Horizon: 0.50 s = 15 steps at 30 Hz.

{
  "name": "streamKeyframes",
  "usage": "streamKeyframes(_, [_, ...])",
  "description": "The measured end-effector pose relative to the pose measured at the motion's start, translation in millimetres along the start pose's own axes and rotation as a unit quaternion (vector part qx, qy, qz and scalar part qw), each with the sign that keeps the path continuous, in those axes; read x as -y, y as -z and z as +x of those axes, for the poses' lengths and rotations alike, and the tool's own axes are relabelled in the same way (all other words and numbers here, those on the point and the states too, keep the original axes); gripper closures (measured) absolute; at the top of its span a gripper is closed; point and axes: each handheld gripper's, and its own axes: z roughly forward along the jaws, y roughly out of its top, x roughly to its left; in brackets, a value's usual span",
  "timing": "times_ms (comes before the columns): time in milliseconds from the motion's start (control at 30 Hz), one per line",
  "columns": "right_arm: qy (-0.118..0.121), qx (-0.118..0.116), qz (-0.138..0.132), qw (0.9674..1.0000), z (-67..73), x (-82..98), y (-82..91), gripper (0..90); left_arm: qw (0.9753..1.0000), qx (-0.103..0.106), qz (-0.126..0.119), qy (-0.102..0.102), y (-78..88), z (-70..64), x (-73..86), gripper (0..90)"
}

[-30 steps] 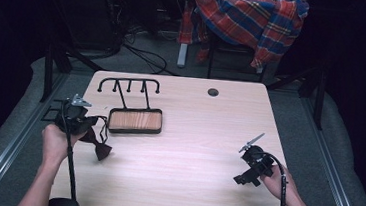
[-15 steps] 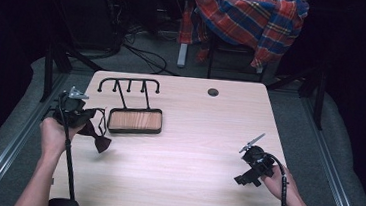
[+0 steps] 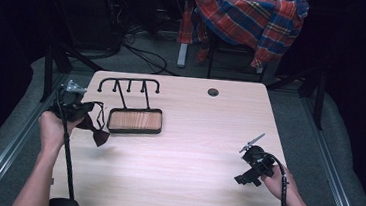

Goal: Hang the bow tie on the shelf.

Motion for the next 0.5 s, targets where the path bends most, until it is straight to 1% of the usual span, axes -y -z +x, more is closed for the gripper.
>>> streamKeyframes(67, [0.001, -0.003, -0.001, 1.0000, -0.4, 0.2, 0.2, 15.9, 1.0000, -0.002, -0.004, 0.002, -0.7, 1.0, -2.6, 87.7])
streamKeyframes(100, [0.004, 0.003, 0.003, 1.0000, -1.0, 0.3, 0.4, 15.8, 1.0000, -0.001, -0.004, 0.002, -0.8, 1.8, -4.1, 87.6])
streamKeyframes(133, [0.003, 0.001, 0.001, 1.0000, -1.2, 0.4, -0.1, 15.9, 1.0000, -0.001, -0.005, 0.003, -1.1, 2.0, -5.5, 87.7])
streamKeyframes(167, [0.005, 0.003, 0.005, 1.0000, -1.4, 0.3, 0.2, 15.9, 1.0000, -0.003, -0.005, -0.002, -1.4, 2.2, -6.9, 87.6])
streamKeyframes(233, [0.004, 0.001, 0.002, 1.0000, -1.3, 0.4, 0.1, 15.9, 1.0000, -0.002, -0.009, -0.002, -3.3, 2.3, -9.2, 87.6])
streamKeyframes(333, [0.004, 0.000, 0.000, 1.0000, -1.7, 0.6, 0.3, 15.9, 1.0000, -0.002, -0.006, -0.001, -6.1, 3.1, -12.7, 87.7])
streamKeyframes(500, [0.003, 0.001, 0.002, 1.0000, -2.2, 0.5, 1.0, 15.9, 1.0000, -0.001, -0.009, -0.001, -7.2, 4.4, -18.9, 87.6])
